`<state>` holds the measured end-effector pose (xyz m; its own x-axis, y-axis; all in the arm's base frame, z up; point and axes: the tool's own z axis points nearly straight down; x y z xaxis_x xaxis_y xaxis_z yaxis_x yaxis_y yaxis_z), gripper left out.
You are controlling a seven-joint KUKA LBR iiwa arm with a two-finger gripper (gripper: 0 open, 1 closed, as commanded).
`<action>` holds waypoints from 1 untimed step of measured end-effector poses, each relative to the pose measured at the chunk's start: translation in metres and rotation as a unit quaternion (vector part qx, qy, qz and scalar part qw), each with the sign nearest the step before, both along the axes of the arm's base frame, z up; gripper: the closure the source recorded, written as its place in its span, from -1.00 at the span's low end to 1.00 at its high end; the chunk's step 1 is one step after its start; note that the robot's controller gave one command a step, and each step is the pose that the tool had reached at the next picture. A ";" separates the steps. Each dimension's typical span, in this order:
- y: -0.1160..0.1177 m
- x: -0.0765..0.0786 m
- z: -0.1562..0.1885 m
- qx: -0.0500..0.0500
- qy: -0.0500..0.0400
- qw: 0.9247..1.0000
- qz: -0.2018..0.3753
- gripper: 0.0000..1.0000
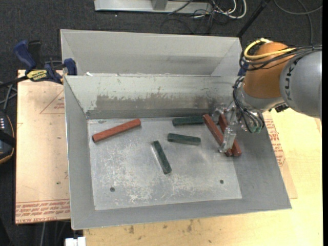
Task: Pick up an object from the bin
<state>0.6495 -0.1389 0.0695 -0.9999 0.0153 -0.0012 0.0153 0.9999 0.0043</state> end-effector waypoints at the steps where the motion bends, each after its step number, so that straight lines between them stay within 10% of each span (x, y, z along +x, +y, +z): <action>1: -0.008 -0.016 0.003 0.003 0.000 0.998 -0.069 1.00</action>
Offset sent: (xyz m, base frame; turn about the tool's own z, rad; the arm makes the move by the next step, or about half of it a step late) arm 0.0000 0.0000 0.0000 0.0000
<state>0.6339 -0.1467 0.0727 -0.9883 0.1527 -0.0017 0.1527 0.9882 0.0099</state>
